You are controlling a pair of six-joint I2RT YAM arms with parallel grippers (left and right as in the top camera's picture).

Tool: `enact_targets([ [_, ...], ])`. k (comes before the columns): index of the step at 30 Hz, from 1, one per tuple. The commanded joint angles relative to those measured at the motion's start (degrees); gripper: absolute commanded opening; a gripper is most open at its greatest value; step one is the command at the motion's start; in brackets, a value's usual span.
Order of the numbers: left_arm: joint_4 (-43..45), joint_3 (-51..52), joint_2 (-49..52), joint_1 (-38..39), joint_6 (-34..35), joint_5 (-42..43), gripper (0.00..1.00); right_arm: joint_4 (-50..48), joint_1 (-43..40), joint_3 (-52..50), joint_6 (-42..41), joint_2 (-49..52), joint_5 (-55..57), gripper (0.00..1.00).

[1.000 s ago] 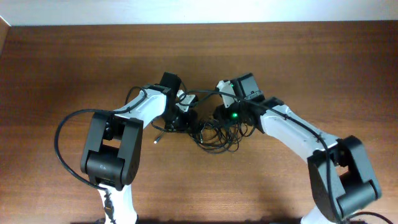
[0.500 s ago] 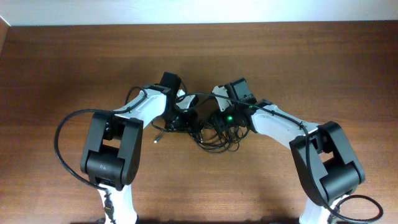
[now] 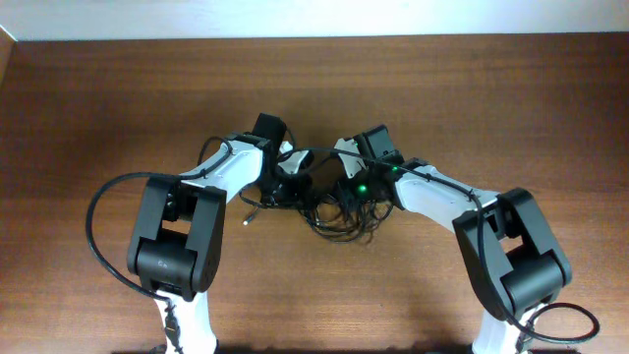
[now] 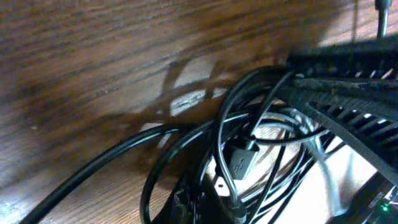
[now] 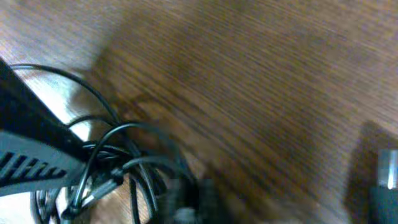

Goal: Untangle cables

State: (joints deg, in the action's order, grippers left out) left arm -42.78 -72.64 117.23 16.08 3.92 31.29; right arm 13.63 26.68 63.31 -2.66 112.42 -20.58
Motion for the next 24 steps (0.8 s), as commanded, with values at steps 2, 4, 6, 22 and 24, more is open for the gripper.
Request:
enact_targets([
  [2,0.1,1.0,1.0,-0.4,-0.9,-1.7,0.0,0.5,-0.4,-0.5,-4.3,0.7,0.5,0.04],
  [4,0.1,1.0,1.0,-0.4,-0.9,-1.7,0.0,0.9,-1.7,-0.5,-7.6,-1.5,-1.5,0.04],
  [6,0.1,1.0,1.0,-0.4,-0.9,-1.7,0.0,1.2,-3.7,-0.5,-12.1,-4.8,-2.9,0.04],
  [22,0.1,1.0,1.0,-0.4,-0.9,-1.7,0.0,22.2,-13.0,2.5,-19.3,-9.1,8.9,0.04],
  [24,0.1,1.0,1.0,-0.4,-0.9,-1.7,0.0,26.5,-15.3,2.6,-19.3,-9.7,12.0,0.04],
])
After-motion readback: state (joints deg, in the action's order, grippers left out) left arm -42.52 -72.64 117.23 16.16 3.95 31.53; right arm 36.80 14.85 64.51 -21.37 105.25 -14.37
